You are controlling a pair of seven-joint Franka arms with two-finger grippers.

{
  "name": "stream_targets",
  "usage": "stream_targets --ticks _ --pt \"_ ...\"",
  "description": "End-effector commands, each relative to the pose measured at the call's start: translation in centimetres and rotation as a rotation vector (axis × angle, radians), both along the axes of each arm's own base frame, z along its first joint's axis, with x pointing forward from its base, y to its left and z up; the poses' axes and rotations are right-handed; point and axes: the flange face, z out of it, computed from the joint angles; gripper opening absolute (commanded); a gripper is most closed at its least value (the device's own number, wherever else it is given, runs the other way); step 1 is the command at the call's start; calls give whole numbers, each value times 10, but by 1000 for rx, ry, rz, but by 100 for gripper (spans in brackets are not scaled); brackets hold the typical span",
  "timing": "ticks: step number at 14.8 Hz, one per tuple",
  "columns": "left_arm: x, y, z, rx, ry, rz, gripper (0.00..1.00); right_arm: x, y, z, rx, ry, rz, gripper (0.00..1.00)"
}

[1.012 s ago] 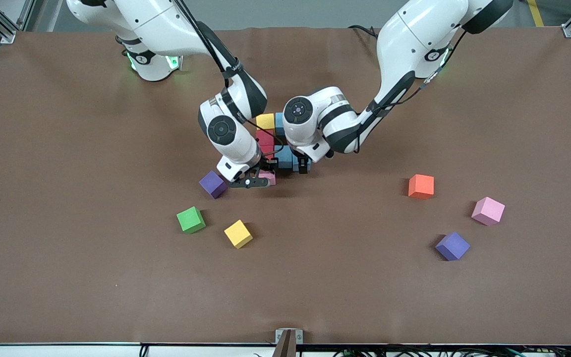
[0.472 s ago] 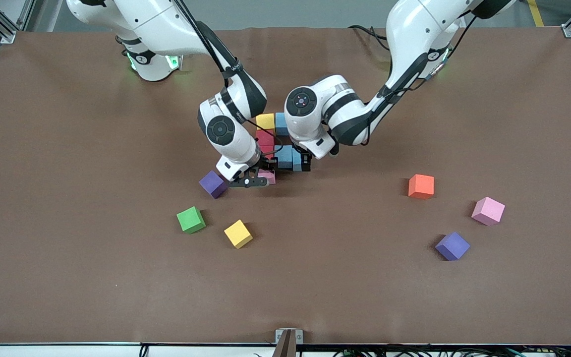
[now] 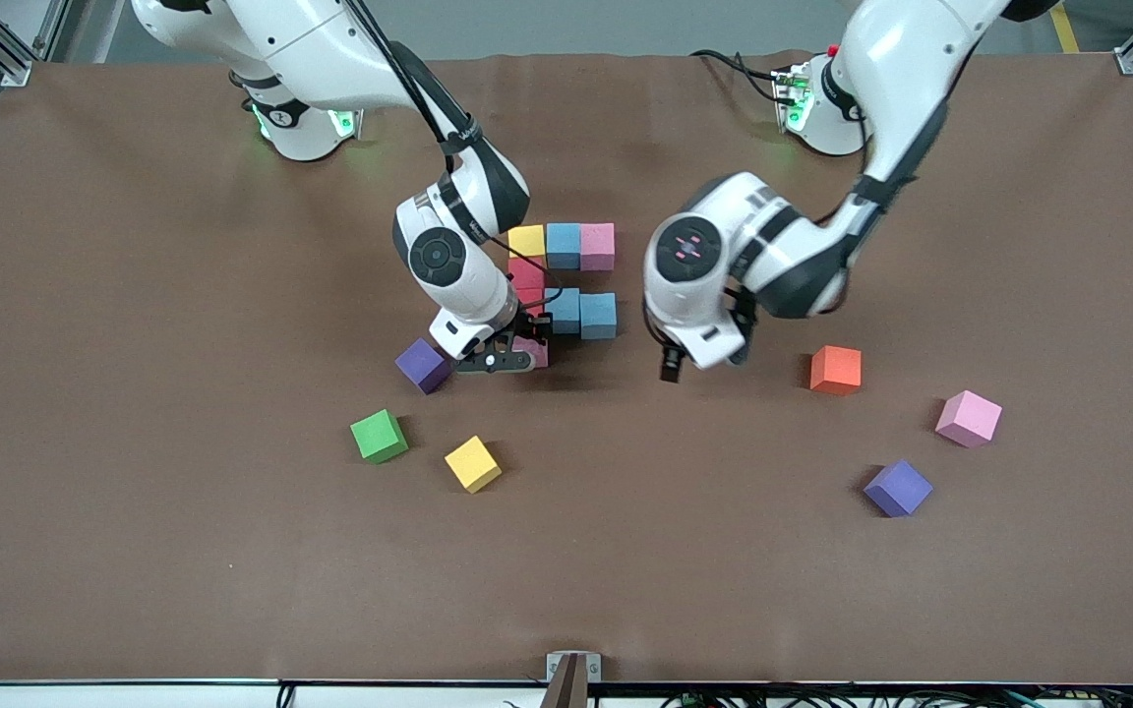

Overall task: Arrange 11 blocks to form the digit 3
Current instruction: 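Move the left gripper to the purple cube and grasp it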

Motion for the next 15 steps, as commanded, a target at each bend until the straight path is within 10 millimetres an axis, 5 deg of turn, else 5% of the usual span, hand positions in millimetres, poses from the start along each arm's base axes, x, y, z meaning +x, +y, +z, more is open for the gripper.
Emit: stream_targets --ticks 1,8,15 --pt "24 46 16 -20 21 -80 100 -7 -5 6 21 2 -1 1" --pt "97 179 26 -64 -9 -252 100 -7 -7 5 18 6 -3 1" --pt "136 262 -13 -50 -46 -407 100 -6 -8 4 17 8 -5 1"
